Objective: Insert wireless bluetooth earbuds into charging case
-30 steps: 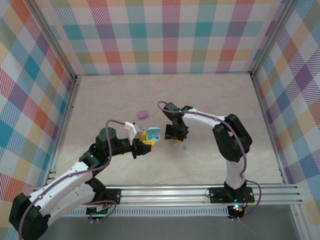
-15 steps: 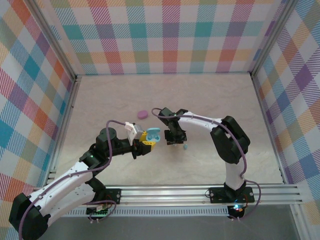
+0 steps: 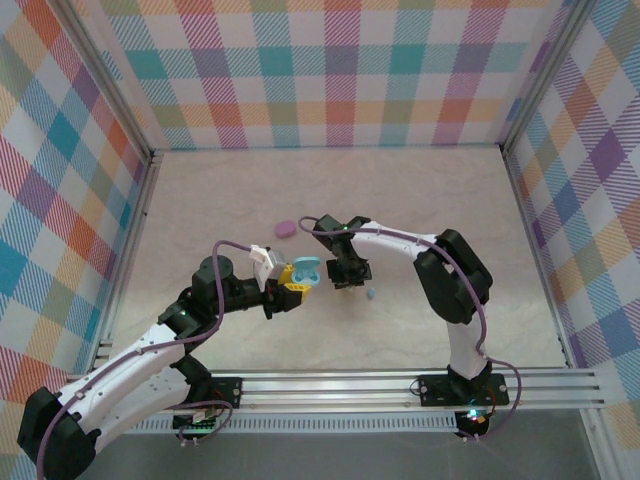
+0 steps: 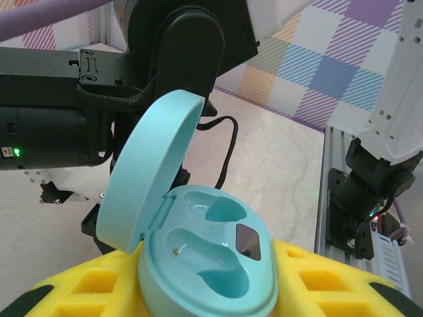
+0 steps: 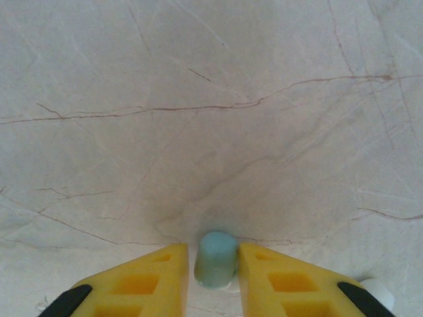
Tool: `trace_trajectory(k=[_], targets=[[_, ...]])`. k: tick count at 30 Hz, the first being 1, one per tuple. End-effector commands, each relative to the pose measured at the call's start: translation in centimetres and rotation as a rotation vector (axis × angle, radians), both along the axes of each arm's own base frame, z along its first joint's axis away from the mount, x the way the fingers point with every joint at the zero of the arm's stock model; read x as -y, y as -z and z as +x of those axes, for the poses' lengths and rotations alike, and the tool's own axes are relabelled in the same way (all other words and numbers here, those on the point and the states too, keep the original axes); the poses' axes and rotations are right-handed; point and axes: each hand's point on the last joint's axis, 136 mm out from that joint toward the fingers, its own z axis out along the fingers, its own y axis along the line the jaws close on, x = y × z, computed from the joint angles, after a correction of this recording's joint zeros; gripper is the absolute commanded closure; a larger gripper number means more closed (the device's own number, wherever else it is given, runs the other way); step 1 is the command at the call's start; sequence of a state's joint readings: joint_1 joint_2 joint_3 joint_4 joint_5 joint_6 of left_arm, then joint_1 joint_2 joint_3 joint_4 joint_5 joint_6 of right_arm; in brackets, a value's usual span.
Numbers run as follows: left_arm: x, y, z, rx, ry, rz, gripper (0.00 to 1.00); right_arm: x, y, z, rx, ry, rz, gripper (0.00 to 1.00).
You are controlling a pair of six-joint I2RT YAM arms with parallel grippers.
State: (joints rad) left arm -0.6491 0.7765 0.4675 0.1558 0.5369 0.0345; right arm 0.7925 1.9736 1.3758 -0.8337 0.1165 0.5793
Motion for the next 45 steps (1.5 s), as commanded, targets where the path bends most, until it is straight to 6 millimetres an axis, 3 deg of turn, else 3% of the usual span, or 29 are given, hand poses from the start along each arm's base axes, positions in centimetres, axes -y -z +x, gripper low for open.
trace_trajectory(k=[1, 8, 15, 21, 27, 31, 36, 45], targets=[[-0.2, -0.4, -0.1, 0.022, 0.002, -0.008, 0.59, 0.4, 0.4, -0.3, -0.022, -0.020, -0.034, 0.77], [-0.3, -0.2, -0.1, 0.025, -0.002, -0.010, 0.59, 0.3, -0.9, 0.0, -0.001, -0.027, -0.022, 0.83], [-0.1, -1.1, 0.1, 0.040, -0.002, -0.030, 0.59, 0.8, -5.9, 0.7, 0.037, 0.077, 0.216, 0.84], [0.3, -2.0, 0.3, 0.050, 0.010, -0.056, 0.59, 1.5, -14.4, 0.1, 0.202, 0.027, 0.469, 0.86], [0.9, -2.7, 0.5, 0.053, 0.038, -0.076, 0.59, 0.9, -24.7, -3.0, 0.395, -0.141, 0.759, 0.89], [1.2, -3.3, 0.5, 0.060, 0.054, -0.086, 0.59, -0.5, -29.1, -5.4, 0.402, -0.244, 0.929, 0.91], [1.3, -3.6, 0.4, 0.061, 0.062, -0.089, 0.59, -3.6, -31.4, -8.0, 0.379, -0.372, 1.055, 0.91], [1.0, -4.1, 1.2, 0.057, 0.006, -0.114, 0.61, -6.5, -31.5, -8.1, 0.343, -0.224, 1.195, 0.91]])
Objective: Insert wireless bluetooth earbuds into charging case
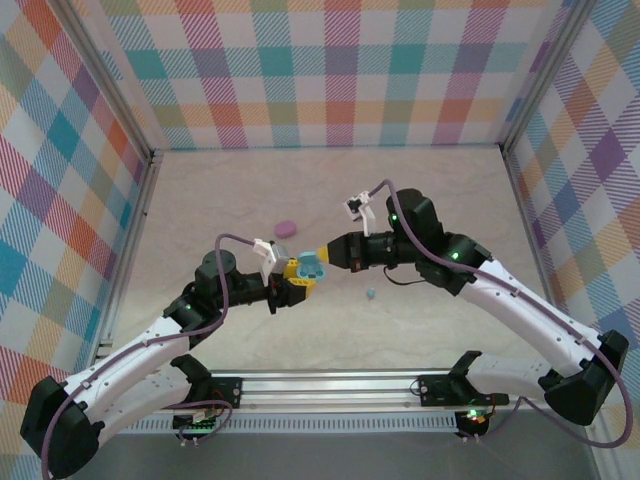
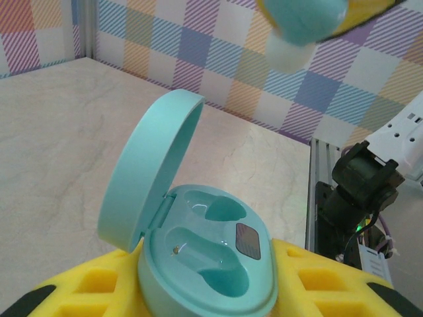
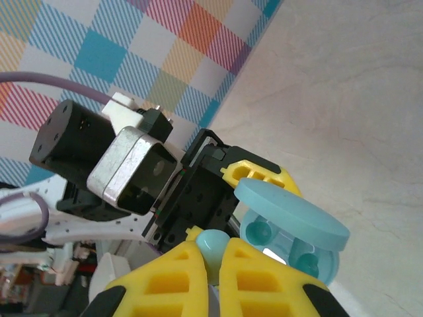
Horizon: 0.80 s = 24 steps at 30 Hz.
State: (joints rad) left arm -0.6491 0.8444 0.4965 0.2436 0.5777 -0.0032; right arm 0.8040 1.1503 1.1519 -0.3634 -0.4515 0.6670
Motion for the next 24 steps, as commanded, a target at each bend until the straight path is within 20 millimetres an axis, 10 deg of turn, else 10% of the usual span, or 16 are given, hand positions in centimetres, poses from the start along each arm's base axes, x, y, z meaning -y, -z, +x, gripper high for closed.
trace_trajectory(k=[1, 24], targets=[[-0.1, -2.8, 0.7, 0.057, -0.031, -0.072, 0.61, -1.2, -1.6, 0.0, -0.011, 0.032, 0.091, 0.90], [-0.2, -3.7, 0.5, 0.065, -0.029, -0.095, 0.61, -3.2, 2.8, -0.1, -0.049, 0.030, 0.019, 0.86]])
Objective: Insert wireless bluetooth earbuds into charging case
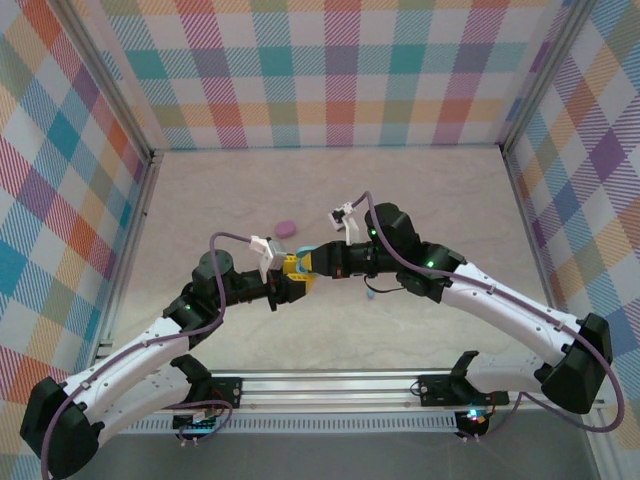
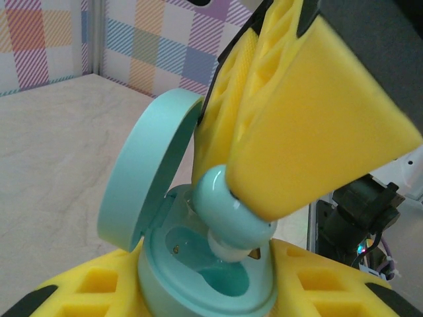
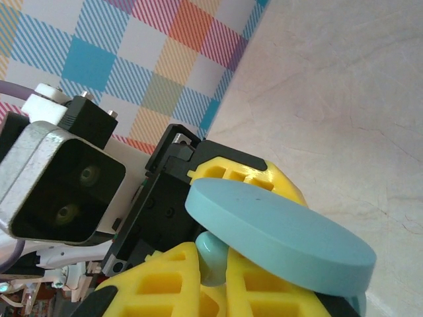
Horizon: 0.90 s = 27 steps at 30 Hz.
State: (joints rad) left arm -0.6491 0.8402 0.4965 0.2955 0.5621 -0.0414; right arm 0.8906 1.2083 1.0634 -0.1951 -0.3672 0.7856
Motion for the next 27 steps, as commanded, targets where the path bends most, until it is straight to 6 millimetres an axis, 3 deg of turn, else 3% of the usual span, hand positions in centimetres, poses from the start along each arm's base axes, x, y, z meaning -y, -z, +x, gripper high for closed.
trace_trajectory(k=[1, 11, 21, 27], targets=[[-0.2, -2.5, 0.2, 0.055, -0.011, -0.048, 0.61, -0.3, -0.1, -0.1, 0.017, -0.003, 0.007, 0.86], [-0.1, -2.6, 0.4, 0.058, -0.013, -0.056, 0.61, -1.0, -0.2, -0.7, -0.001, -0.019, 0.017, 0.85], [-0.3, -2.9, 0.3, 0.067, -0.019, -0.059, 0.61, 0.1, 1.9, -0.4, -0.025, 0.038, -0.087, 0.82], [-0.4, -2.8, 0.1, 0.067, -0.019, -0.058, 0.61, 0.6, 1.8, 0.0, -0.009, 0.067, -0.128, 0.68]])
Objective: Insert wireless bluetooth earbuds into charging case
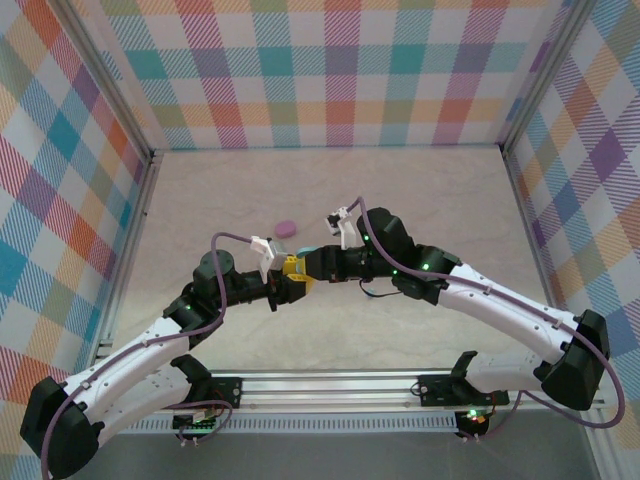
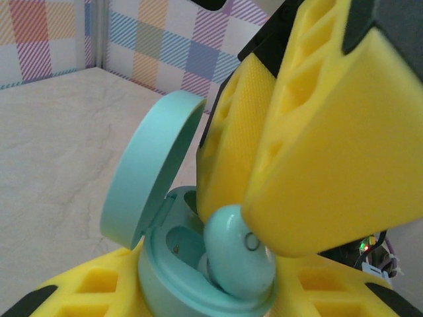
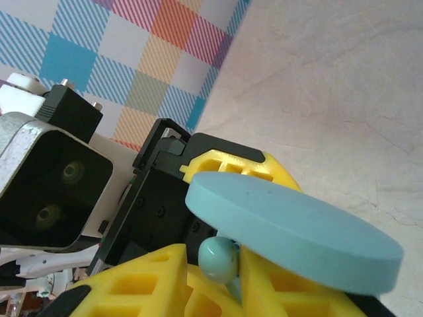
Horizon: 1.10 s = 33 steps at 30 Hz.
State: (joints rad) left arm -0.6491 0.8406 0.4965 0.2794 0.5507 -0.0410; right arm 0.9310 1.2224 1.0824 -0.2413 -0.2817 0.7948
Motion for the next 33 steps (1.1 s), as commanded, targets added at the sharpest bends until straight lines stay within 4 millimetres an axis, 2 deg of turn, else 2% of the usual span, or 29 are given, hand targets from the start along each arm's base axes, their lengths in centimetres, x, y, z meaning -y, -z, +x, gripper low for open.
trace_trajectory(k=[1, 11, 14, 18, 22, 24, 27, 30, 33], targets=[[-0.3, -3.2, 0.0, 0.078, -0.007, -0.069, 0.61, 1.0, 0.9, 0.1, -0.004, 0.032, -0.081, 0.66], [-0.2, -2.9, 0.0, 0.073, -0.002, -0.069, 0.61, 2.0, -0.6, 0.4, 0.031, 0.059, -0.128, 0.62], [-0.2, -2.8, 0.1, 0.072, -0.006, -0.064, 0.61, 2.6, -2.2, 0.4, 0.071, 0.072, -0.116, 0.61], [-0.3, -2.3, 0.3, 0.068, -0.016, -0.059, 0.61, 4.7, -4.3, 0.6, 0.133, 0.131, -0.133, 0.60], [-0.1, -2.2, 0.4, 0.062, -0.014, -0.058, 0.61, 7.3, -4.8, 1.0, 0.164, 0.205, -0.211, 0.60], [-0.2, -2.2, 0.3, 0.062, -0.015, -0.059, 0.61, 8.8, -4.2, 1.5, 0.160, 0.250, -0.271, 0.59], [-0.3, -2.1, 0.3, 0.060, -0.018, -0.057, 0.61, 11.5, -2.2, 2.4, 0.104, 0.323, -0.375, 0.58], [-0.4, -2.1, 0.1, 0.060, -0.017, -0.050, 0.61, 13.8, 0.9, 3.3, 0.005, 0.369, -0.463, 0.56], [-0.5, -2.0, -0.1, 0.060, -0.016, -0.044, 0.61, 15.1, 4.7, 3.7, -0.082, 0.383, -0.542, 0.56]])
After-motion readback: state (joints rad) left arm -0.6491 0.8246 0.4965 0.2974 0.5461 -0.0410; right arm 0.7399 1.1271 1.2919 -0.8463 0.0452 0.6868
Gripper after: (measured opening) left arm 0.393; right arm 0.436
